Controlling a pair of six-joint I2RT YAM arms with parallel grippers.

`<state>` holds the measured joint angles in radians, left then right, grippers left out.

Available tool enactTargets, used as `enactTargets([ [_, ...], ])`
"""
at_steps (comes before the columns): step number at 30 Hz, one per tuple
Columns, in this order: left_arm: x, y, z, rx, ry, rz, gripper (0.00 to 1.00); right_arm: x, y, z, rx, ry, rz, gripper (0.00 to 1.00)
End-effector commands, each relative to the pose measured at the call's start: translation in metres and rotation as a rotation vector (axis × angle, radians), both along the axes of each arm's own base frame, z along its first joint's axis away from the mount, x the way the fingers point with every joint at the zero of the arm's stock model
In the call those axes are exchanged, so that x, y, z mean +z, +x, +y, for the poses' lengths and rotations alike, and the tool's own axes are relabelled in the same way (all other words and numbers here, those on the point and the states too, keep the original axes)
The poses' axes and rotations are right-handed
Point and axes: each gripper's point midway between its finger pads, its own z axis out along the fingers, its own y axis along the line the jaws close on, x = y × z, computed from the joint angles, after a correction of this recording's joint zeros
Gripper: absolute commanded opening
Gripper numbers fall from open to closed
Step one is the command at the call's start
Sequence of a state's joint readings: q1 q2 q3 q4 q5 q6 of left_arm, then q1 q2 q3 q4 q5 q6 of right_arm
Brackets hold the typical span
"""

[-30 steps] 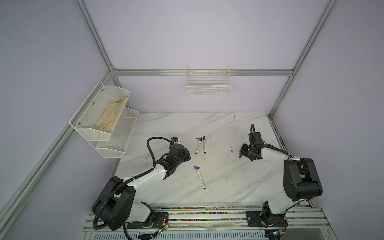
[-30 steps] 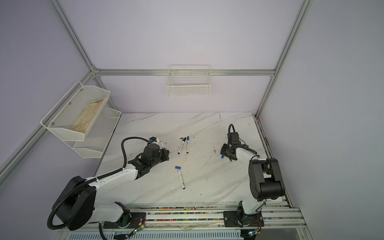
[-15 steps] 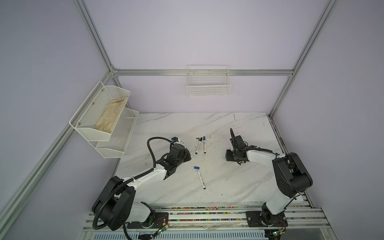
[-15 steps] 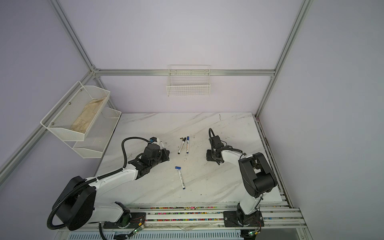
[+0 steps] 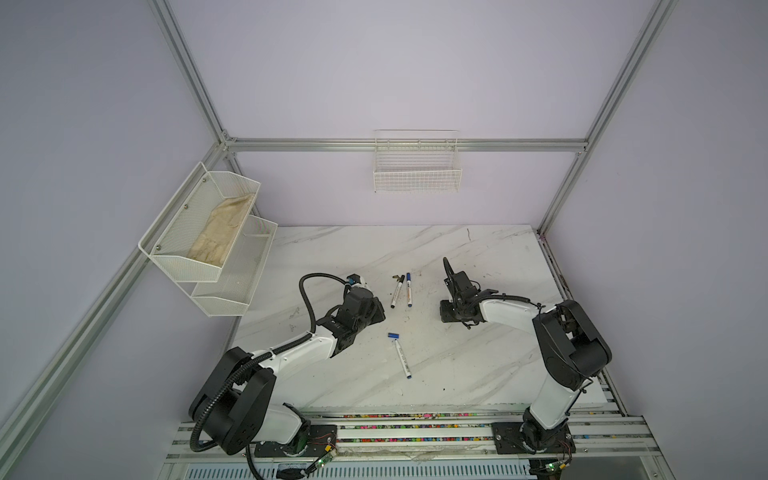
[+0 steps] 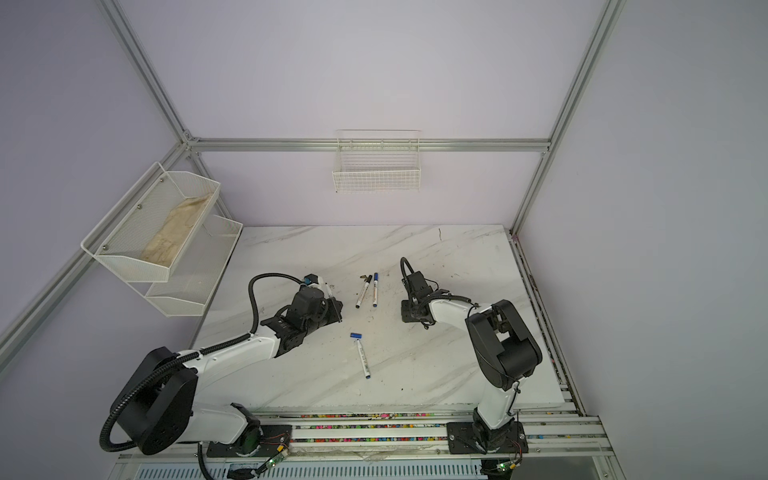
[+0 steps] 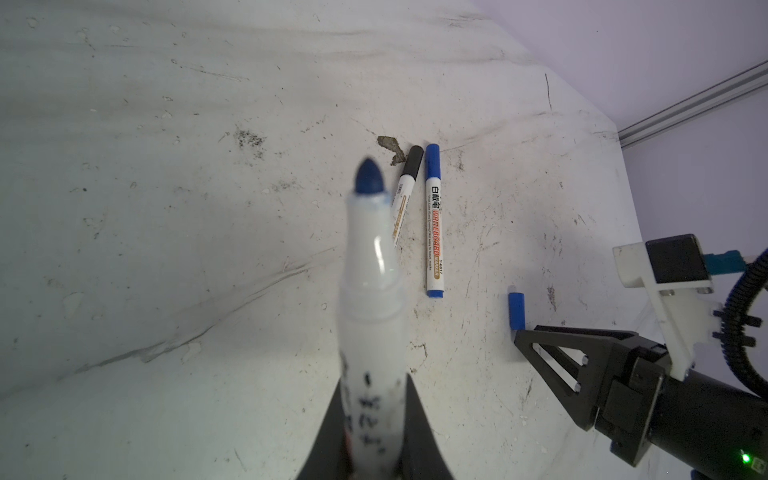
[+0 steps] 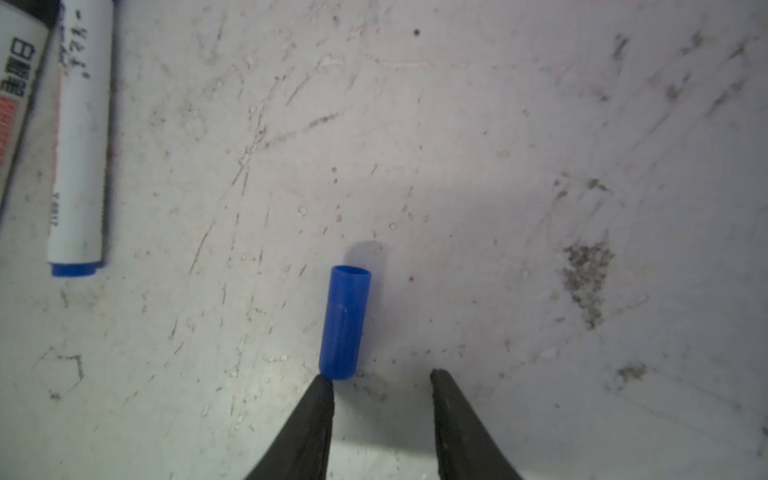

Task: Insert the pens into the pen caps
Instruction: 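Grasp the blue cap upright with the right gripper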

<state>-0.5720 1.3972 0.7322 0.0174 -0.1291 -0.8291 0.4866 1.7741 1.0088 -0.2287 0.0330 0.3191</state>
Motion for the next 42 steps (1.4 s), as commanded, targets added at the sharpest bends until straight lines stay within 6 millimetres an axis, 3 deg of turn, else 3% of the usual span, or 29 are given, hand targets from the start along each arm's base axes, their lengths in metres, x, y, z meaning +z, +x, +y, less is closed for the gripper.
enactTargets([
  [1, 0.047, 0.02, -0.017, -0.005, -0.076, -0.094, 0.0, -0.015, -0.007, -0.029, -0.096, -0.055, 0.077, 0.42],
  [9, 0.049, 0.021, -0.019, -0.015, -0.074, -0.097, 0.0, 0.001, -0.001, -0.06, -0.202, 0.009, 0.05, 0.43],
  [16, 0.047, 0.021, -0.018, -0.01, -0.068, -0.094, 0.0, 0.023, 0.031, -0.035, -0.189, 0.218, 0.031, 0.46],
  [20, 0.045, 0.02, -0.017, -0.005, -0.07, -0.092, 0.0, 0.012, 0.054, -0.027, -0.202, 0.288, 0.069, 0.44],
  [24, 0.044, 0.018, -0.013, 0.003, -0.066, -0.096, 0.0, -0.003, 0.064, -0.019, -0.198, 0.313, 0.106, 0.4],
  [31, 0.042, 0.013, -0.005, 0.02, -0.05, -0.1, 0.0, -0.007, 0.053, -0.015, -0.183, 0.32, 0.12, 0.38],
  [36, 0.042, 0.015, -0.01, 0.006, -0.052, -0.096, 0.0, -0.006, 0.036, -0.003, -0.118, 0.27, 0.124, 0.36],
  [42, 0.042, 0.019, -0.015, -0.005, -0.062, -0.091, 0.0, 0.001, 0.016, -0.007, -0.097, 0.201, 0.121, 0.34],
])
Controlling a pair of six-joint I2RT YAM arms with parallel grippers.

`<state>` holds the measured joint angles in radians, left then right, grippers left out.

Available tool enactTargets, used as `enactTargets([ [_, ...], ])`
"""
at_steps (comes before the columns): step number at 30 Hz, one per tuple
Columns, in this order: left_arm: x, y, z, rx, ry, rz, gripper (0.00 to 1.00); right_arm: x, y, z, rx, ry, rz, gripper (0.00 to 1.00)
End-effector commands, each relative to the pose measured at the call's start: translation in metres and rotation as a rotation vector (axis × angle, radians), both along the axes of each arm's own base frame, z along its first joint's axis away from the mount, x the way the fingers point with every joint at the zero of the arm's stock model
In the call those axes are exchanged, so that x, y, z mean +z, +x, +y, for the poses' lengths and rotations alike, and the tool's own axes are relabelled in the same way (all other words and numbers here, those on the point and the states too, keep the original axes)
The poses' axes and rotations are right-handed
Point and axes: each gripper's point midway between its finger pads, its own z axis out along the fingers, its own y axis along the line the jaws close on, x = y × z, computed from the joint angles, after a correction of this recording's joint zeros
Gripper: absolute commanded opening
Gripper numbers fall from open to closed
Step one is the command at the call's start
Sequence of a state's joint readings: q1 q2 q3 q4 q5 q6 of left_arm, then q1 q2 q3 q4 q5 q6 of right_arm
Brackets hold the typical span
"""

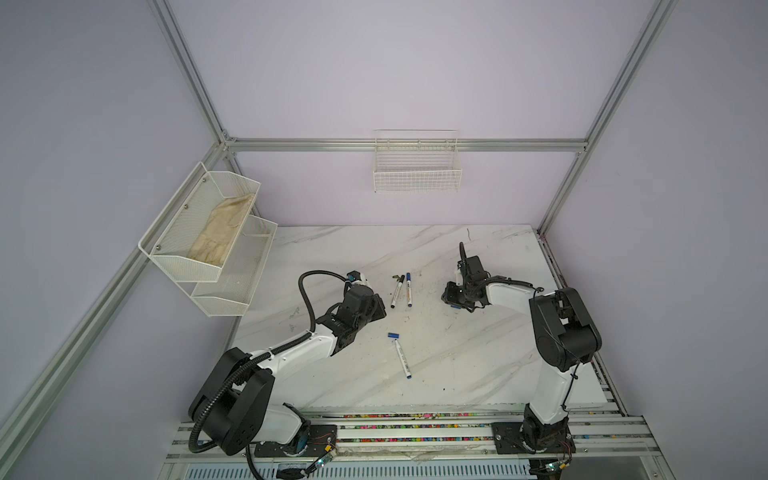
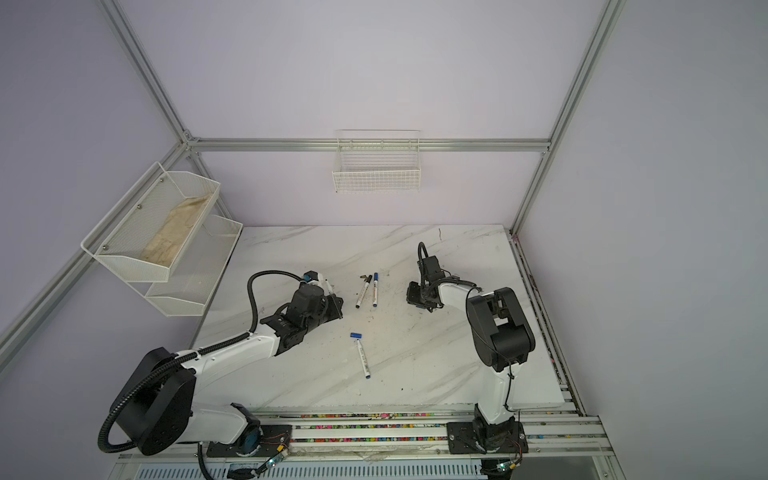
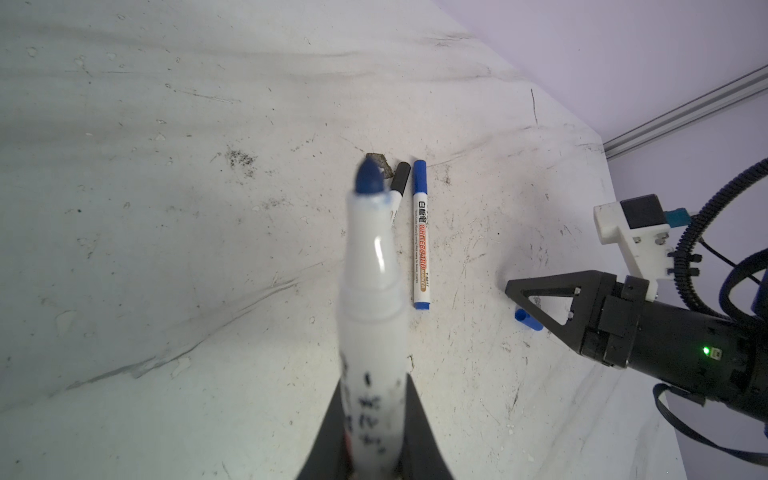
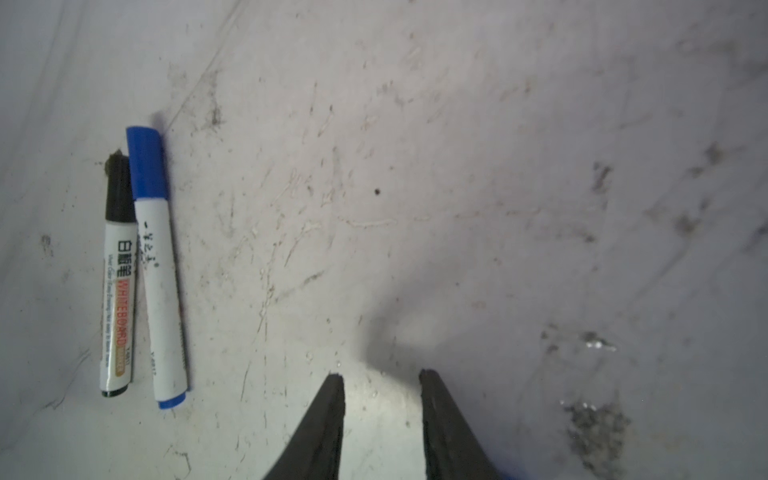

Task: Insert the pens into the pen caps
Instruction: 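Grasp the blue cap upright with the right gripper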

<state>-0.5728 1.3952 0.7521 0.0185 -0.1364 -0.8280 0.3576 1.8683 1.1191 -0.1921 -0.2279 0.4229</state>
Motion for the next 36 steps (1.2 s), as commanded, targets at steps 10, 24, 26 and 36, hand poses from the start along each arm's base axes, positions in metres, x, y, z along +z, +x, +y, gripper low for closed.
enactTargets([
  [10, 0.022, 0.017, -0.02, -0.029, -0.049, -0.04, 0.0, 0.032, -0.055, -0.04, -0.04, -0.132, 0.027, 0.39],
  [24, 0.019, 0.022, -0.028, -0.056, -0.055, -0.048, 0.0, -0.004, -0.119, -0.025, 0.131, -0.053, 0.281, 0.52],
  [26, 0.019, 0.02, -0.027, -0.056, -0.052, -0.048, 0.0, -0.01, -0.119, -0.025, 0.134, -0.057, 0.292, 0.52],
  [36, 0.02, 0.016, -0.019, -0.044, -0.032, -0.057, 0.0, -0.022, -0.106, -0.032, 0.116, -0.121, 0.276, 0.47],
])
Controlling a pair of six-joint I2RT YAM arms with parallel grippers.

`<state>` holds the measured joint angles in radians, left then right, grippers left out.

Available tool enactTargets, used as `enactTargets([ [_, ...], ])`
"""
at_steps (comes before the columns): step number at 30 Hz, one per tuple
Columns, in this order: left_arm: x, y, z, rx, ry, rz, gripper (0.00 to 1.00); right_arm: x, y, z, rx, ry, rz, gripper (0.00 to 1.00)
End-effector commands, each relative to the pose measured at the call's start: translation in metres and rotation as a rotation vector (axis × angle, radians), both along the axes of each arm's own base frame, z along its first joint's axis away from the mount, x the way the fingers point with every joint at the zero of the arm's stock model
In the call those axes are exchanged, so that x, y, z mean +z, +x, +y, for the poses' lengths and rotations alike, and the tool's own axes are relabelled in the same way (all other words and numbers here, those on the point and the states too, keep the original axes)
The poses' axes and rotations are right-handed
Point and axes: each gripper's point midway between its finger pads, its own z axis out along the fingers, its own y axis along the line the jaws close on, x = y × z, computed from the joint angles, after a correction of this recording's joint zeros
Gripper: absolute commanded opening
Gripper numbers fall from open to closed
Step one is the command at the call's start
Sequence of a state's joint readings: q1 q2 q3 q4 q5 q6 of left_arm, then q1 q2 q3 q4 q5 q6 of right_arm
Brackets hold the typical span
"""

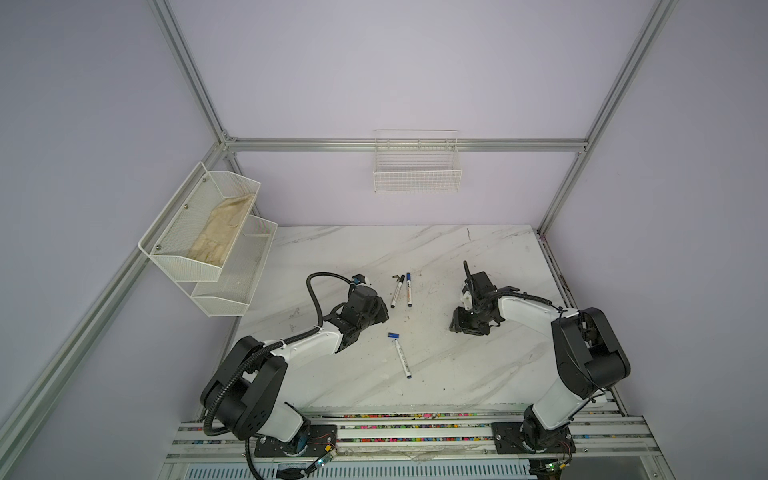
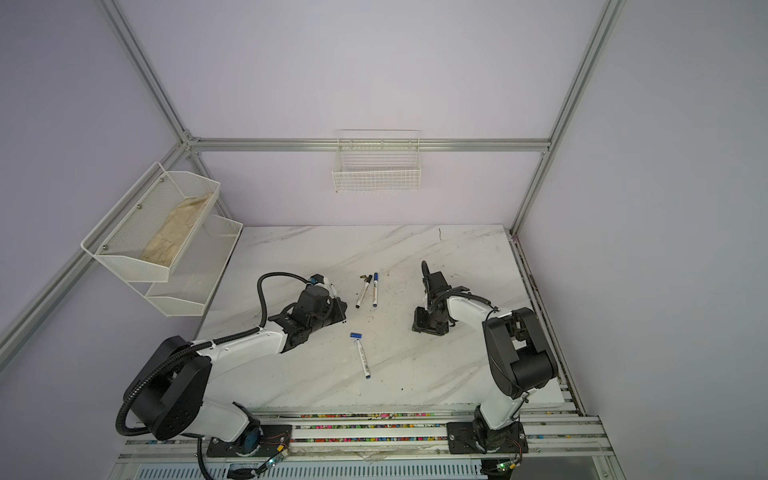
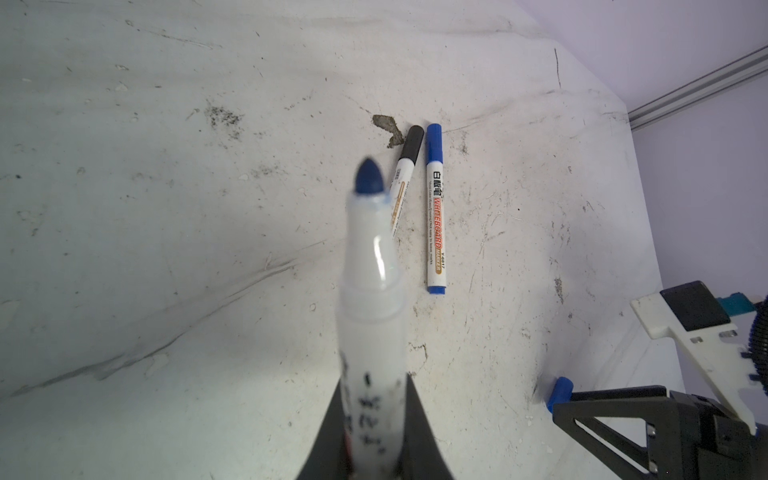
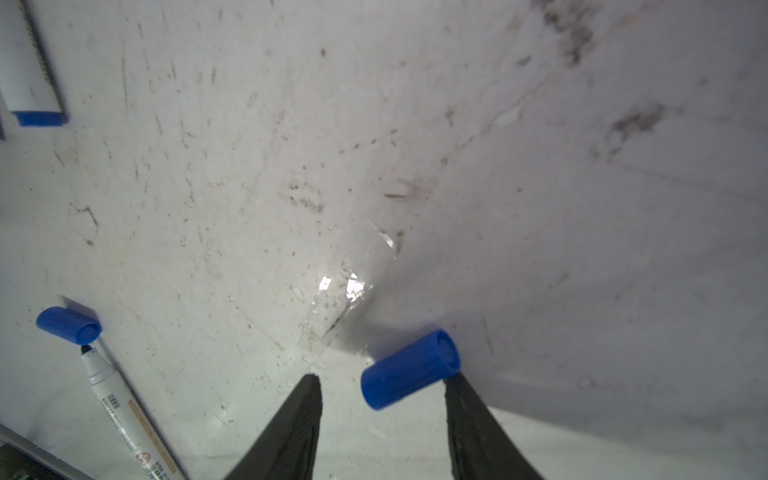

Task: Insert the pens into the pen caps
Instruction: 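Grasp the blue cap upright with the right gripper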

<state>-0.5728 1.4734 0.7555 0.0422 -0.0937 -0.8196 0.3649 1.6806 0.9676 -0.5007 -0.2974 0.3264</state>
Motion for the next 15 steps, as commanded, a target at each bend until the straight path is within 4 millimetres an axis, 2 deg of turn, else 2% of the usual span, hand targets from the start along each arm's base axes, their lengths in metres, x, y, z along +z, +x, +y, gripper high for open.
enactTargets([
  [1, 0.0452, 0.015, -0.0093, -0.003, -0.047, -0.112, 0.0, -0.0164, -0.001, -0.0091, -0.002, -0.065, 0.025, 0.45],
  [5, 0.0446, 0.0154, -0.0101, -0.004, -0.047, -0.11, 0.0, -0.0191, 0.0018, -0.014, -0.01, -0.105, 0.015, 0.35],
  [15, 0.0436, 0.0173, -0.0127, -0.007, -0.054, -0.103, 0.0, -0.0254, 0.0079, -0.0092, 0.028, -0.224, -0.02, 0.3],
])
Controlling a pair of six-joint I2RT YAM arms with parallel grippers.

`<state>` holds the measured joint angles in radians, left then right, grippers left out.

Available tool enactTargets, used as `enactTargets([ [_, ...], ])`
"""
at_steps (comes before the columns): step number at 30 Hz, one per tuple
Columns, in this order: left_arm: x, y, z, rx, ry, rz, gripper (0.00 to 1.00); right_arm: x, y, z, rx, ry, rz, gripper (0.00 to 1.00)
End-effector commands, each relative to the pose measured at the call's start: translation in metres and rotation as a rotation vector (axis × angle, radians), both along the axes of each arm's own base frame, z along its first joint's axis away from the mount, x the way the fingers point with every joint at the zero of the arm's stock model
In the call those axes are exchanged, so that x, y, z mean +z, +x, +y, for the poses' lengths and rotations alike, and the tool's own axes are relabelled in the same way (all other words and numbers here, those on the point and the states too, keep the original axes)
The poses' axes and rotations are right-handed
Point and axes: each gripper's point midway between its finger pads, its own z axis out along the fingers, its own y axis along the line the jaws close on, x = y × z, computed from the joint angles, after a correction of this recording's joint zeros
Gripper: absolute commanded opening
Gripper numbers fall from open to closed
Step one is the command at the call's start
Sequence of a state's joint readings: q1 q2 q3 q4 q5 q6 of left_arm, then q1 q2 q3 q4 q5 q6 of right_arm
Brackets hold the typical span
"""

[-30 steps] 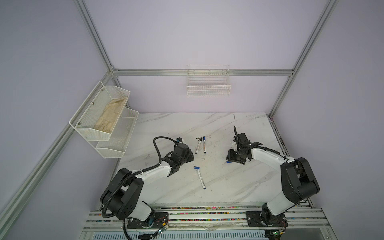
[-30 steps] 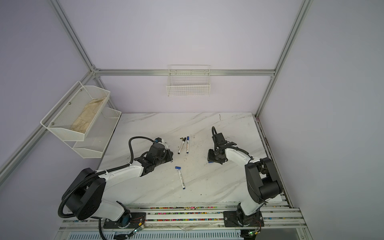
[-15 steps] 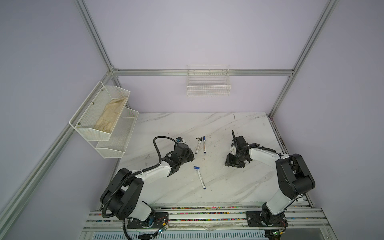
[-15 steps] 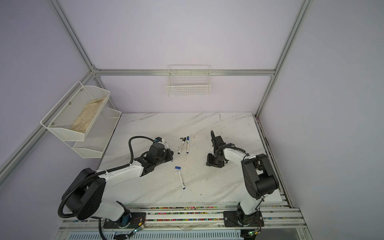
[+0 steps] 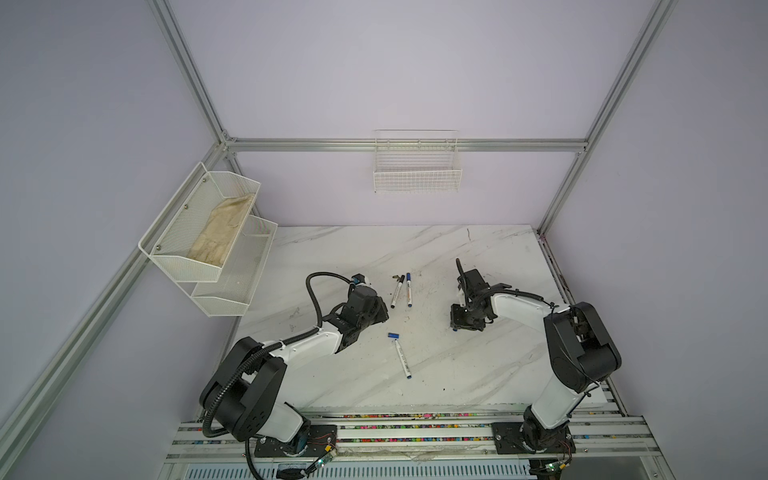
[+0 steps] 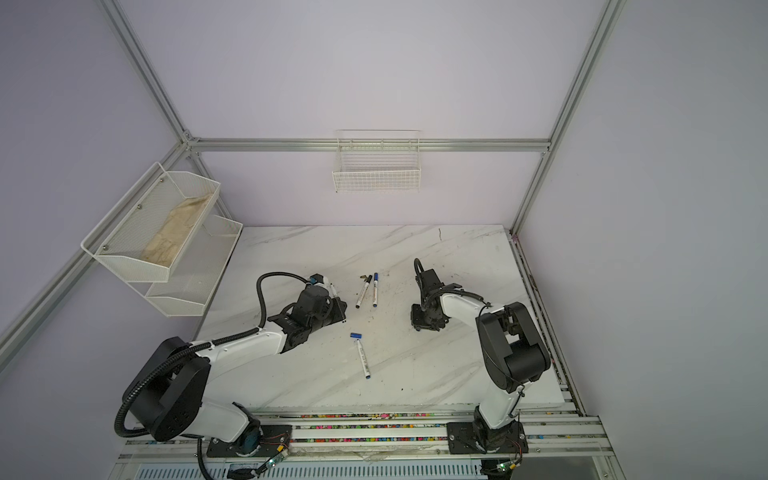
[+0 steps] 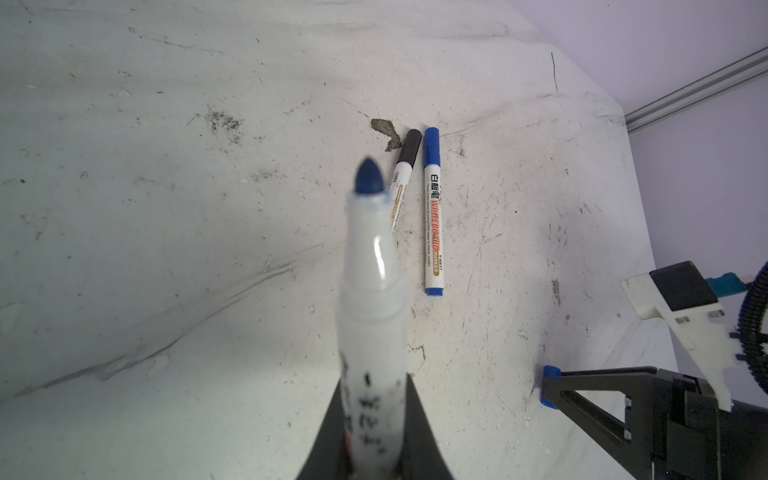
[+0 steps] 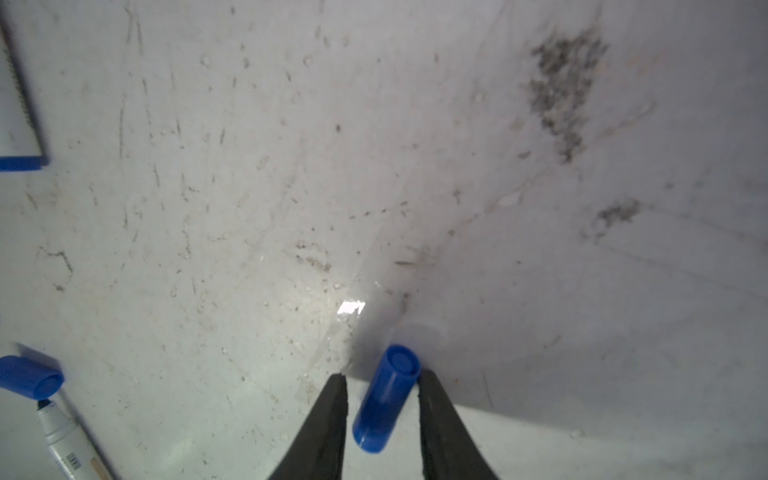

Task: Insert the pens into the pen caps
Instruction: 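Grasp the blue cap upright with the right gripper, then lift the blue cap and carry it toward the marker in the left gripper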

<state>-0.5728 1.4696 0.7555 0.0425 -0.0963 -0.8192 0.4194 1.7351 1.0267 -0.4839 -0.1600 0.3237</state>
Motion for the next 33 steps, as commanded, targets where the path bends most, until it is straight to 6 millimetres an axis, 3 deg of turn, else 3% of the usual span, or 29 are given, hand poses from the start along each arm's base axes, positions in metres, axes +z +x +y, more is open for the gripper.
enactTargets([
  [1, 0.042, 0.017, -0.013, -0.011, -0.053, -0.1, 0.0, -0.023, -0.012, -0.014, 0.003, -0.13, 0.047, 0.3],
  [11, 0.046, 0.016, -0.01, -0.008, -0.039, -0.112, 0.0, -0.036, -0.026, -0.016, 0.04, -0.264, 0.057, 0.25],
  [16, 0.05, 0.016, -0.012, -0.02, -0.041, -0.121, 0.0, -0.049, -0.031, -0.017, 0.049, -0.287, 0.068, 0.09],
  [19, 0.054, 0.015, -0.016, -0.046, -0.038, -0.131, 0.0, -0.039, -0.019, -0.009, 0.044, -0.247, 0.023, 0.0],
  [22, 0.063, 0.013, -0.024, -0.106, -0.033, -0.159, 0.0, -0.004, 0.011, 0.01, 0.035, -0.12, -0.089, 0.0],
  [26, 0.077, 0.006, -0.046, -0.244, -0.009, -0.216, 0.0, 0.081, 0.057, 0.043, 0.032, 0.122, -0.315, 0.0],
  [30, 0.093, -0.008, -0.078, -0.418, 0.024, -0.296, 0.0, 0.155, 0.075, 0.073, 0.096, 0.32, -0.516, 0.0],
  [33, 0.104, -0.021, -0.101, -0.522, 0.039, -0.354, 0.0, 0.2, 0.074, 0.087, 0.15, 0.445, -0.641, 0.0],
])
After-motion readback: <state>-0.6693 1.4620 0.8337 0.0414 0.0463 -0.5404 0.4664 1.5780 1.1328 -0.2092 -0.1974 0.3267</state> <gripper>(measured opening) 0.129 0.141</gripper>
